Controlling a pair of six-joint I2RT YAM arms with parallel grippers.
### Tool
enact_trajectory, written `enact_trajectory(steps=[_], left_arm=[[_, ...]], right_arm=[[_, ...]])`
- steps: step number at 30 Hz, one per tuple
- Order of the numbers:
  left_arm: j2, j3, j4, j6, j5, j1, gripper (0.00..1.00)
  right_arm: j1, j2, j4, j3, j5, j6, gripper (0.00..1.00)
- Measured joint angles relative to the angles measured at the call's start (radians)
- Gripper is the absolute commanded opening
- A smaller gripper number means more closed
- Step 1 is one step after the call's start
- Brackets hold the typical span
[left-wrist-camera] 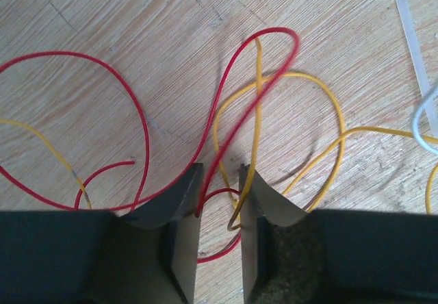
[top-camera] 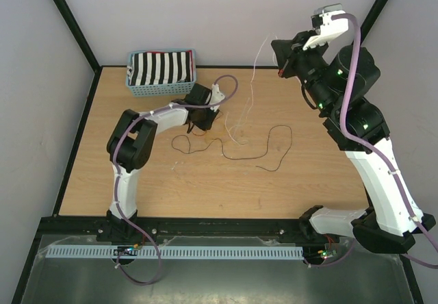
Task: Zip-tie the wires
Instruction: Untie the cable at the center of the board.
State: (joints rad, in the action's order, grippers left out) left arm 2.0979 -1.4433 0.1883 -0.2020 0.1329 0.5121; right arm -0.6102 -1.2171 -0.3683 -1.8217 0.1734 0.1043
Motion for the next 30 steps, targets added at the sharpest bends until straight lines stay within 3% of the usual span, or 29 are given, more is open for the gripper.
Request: enact_trajectory(steps=[4, 10, 16, 23, 30], left_arm=[[0.009, -0.011, -0.003, 0.01, -0.009, -0.006, 0.0], [0.01, -0.015, -0.003, 0.058, -0.01, -0.047, 0.0], [-0.063, 0.056, 0.037, 0.111, -0.077, -0.15, 0.0], [-0.224, 0.103, 0.098, 0.184, -0.112, -0.326, 0.0], [-0.284, 0.103, 0.124, 0.249, -0.116, -0.512, 0.0]], right_arm=[[0.0, 0.003, 0.0, 0.0, 0.023, -0.011, 0.0], [0.0, 0.017, 0.0, 0.0, 0.099, -0.055, 0.0], [0.0, 0.026, 0.0, 0.0, 0.35, -0.162, 0.0], [0.005, 0.027, 0.021, 0.024, 0.624, -0.283, 0.0], [0.069, 0.003, 0.037, 0.053, 0.789, -0.379, 0.0]])
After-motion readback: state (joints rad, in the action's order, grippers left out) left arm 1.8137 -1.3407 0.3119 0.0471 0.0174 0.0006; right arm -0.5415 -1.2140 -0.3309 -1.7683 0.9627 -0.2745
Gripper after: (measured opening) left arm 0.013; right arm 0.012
